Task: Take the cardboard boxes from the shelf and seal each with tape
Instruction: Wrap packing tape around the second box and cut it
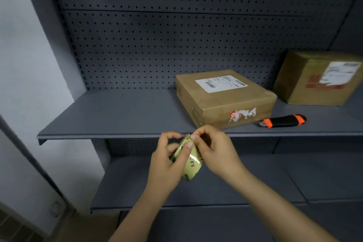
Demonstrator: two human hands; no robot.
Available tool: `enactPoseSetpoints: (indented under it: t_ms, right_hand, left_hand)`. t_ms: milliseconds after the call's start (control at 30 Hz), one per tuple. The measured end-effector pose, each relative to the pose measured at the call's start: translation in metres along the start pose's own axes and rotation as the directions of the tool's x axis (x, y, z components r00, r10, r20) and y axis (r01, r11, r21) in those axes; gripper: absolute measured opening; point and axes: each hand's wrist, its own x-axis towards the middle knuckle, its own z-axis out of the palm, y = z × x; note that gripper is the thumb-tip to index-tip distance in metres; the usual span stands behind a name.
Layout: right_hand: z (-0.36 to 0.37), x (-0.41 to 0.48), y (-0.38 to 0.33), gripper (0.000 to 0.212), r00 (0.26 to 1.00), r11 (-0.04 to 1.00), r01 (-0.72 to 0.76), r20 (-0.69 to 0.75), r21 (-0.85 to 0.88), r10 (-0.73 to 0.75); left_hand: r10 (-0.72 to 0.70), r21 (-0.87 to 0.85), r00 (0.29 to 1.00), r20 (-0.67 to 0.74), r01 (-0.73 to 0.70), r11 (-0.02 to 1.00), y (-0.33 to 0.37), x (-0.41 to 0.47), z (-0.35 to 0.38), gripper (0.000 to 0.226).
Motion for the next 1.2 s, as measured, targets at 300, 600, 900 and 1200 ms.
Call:
enactPoseSetpoints:
  t_ms: [300,600,900,1200]
  right_hand:
    - [0.021,-0.027,0.003,0.013,0.971,0.981,0.042,-0.223,-0.19,-0.085]
    - [0.016,-0.028,-0.015,0.008,0.948,0.98,0.068,-0.295,-0.187,-0.122]
    - [-0.019,0.005,-0.046,0.007,0.993,0.992,-0.108,0.044,-0.066,0.111]
    - [-0.037,0.046,-0.078,0.008,0.993,0.951,0.118,0.026,-0.287,-0.115]
  left_hand:
    - [-0.005,0.166,0.983,0.186,-0.026,0.986,-0.014,0.007,-0.017,0.023]
    - [-0.03,0.333,0.98,0.198,-0.038,0.942,0.003,0.023,-0.023,0.026]
    - [-0.127,0.112,0.982,0.137,0.112,0.987,-0.003,0.024,-0.03,0.031]
    - [0.033,-0.152,0.982,0.186,-0.004,0.988,0.017,0.028,-0.027,0.027]
